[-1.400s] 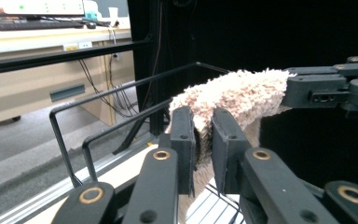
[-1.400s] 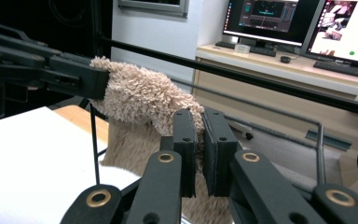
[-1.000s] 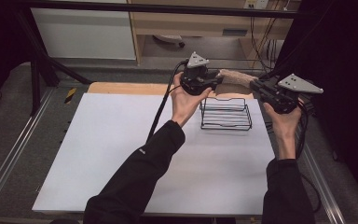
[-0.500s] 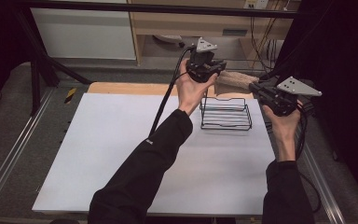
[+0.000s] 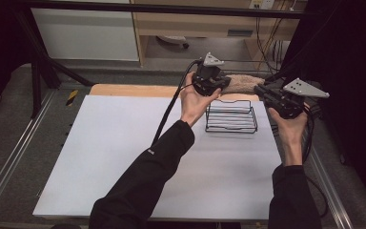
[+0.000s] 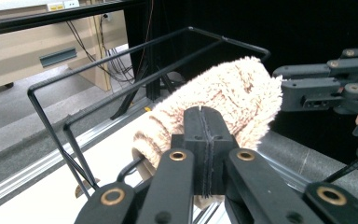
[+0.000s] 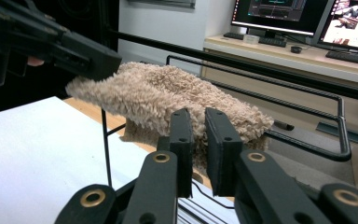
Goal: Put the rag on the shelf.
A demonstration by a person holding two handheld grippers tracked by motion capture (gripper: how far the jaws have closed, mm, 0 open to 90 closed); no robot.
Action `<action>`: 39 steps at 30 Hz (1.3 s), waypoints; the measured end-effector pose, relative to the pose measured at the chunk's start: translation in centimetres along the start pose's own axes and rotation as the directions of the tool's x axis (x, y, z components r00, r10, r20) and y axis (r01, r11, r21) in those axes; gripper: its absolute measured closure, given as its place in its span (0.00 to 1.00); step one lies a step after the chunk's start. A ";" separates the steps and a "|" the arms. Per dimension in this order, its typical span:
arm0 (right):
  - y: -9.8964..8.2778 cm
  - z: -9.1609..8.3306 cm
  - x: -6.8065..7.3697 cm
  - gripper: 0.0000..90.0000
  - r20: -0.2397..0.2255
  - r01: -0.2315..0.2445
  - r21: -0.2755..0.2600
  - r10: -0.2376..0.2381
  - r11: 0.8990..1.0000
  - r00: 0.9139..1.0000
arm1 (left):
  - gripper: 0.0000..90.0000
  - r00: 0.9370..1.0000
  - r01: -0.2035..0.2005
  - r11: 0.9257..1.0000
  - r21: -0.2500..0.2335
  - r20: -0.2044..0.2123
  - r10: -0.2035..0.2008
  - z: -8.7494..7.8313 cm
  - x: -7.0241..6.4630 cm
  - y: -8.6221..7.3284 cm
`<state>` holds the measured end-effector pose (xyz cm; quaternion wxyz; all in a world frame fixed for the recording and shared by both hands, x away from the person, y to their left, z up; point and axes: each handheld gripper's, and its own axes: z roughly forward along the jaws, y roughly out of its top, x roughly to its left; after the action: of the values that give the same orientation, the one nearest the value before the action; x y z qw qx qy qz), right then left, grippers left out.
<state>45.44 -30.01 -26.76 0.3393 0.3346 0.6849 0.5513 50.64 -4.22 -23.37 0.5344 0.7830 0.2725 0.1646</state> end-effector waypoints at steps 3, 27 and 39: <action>0.0 -0.1 0.1 0.86 -0.003 -0.006 0.005 0.006 1.000 1.000 | 1.00 1.000 -0.010 1.000 0.011 -0.009 0.011 0.3 -0.1 -0.2; -1.3 1.4 -0.1 1.00 0.067 -0.124 0.136 0.115 0.983 0.991 | 1.00 0.999 -0.033 0.999 0.043 -0.026 0.034 1.9 0.3 -2.7; -1.3 1.3 0.4 0.98 0.073 -0.100 0.101 0.093 0.990 0.993 | 0.96 0.999 -0.046 0.999 0.027 -0.016 0.046 1.5 0.2 -2.8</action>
<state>46.19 -29.25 -28.23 0.3172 0.4032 0.6838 0.5189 50.84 -4.42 -26.56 0.5179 0.7946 0.2610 0.1796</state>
